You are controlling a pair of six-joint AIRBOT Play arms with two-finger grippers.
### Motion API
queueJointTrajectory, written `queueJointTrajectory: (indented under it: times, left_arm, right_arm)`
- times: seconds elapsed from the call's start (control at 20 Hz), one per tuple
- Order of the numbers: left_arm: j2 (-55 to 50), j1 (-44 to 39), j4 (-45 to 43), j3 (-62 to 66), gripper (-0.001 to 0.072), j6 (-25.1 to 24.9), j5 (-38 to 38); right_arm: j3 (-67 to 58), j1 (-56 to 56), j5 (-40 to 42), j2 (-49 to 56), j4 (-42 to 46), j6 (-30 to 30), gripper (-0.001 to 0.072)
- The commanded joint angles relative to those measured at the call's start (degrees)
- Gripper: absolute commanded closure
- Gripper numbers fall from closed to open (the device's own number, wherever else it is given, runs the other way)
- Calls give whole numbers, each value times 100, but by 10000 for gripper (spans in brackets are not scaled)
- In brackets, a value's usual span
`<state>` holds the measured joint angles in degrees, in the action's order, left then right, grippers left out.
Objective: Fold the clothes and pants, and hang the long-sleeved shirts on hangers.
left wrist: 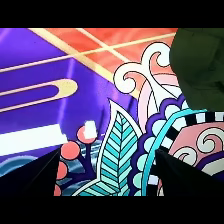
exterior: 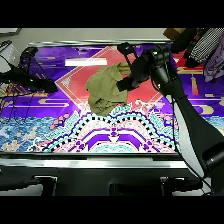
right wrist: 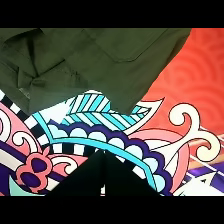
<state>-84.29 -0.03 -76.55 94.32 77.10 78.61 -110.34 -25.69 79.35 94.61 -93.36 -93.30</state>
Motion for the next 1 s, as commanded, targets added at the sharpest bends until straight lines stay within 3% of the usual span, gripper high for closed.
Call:
queueJointTrajectory:
  times: [0.0,0.95]
  left_arm:
    - [-4,7,0,-2,38,-2,0]
    - [-7,9,-2,-2,37,-66,0]
  right_arm:
    - [0,-4,0,4,0,2,675]
    - [0,-4,-42,4,0,4,675]
